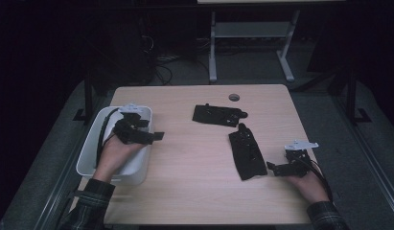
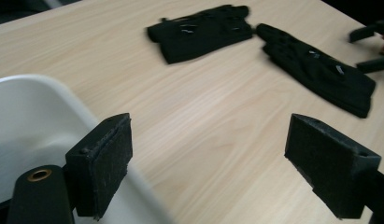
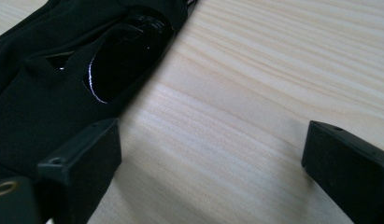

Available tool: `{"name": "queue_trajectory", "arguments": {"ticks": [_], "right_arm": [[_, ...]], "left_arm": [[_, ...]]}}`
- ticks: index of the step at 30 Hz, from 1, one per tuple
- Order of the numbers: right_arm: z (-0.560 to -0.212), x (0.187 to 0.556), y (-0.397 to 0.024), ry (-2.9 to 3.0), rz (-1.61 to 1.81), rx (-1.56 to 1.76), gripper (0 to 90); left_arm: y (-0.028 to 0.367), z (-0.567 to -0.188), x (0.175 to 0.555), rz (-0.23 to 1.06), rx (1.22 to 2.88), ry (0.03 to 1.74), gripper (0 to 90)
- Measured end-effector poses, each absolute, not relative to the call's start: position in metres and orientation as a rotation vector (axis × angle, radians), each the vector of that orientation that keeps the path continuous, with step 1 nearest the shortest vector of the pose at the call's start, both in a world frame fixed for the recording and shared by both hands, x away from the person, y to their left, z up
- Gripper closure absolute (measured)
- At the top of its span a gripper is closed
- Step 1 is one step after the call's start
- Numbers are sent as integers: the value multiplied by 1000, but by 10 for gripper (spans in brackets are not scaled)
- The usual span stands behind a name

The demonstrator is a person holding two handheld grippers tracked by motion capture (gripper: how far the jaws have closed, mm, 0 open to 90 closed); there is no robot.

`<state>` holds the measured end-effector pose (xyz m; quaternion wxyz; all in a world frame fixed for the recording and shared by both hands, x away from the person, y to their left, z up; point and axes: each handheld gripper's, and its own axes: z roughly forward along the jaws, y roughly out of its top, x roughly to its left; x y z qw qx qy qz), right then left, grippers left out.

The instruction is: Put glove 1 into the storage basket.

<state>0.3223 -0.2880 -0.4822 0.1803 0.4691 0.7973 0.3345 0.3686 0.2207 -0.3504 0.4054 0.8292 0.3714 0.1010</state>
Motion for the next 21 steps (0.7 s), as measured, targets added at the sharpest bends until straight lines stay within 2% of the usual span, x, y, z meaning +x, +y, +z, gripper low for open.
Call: {"name": "queue_trajectory", "arguments": {"ticks": [1, 5, 11, 15, 21], "right_arm": [[-481, 322, -288, 2257, 945, 1322, 153], [-475, 319, -287, 2259, 950, 1288, 244], [-464, 316, -284, 2263, 1022, 1264, 348], [-459, 313, -278, 2288, 1053, 1233, 415], [-454, 309, -267, 2347, 1110, 1191, 647]], "left_arm": [[214, -352, 367, 245, 2087, 932, 148], [189, -355, 362, 218, 2117, 875, 153], [157, -368, 351, 197, 2143, 810, 154], [143, -390, 343, 201, 2168, 778, 151], [135, -423, 334, 202, 2235, 756, 149]]}}
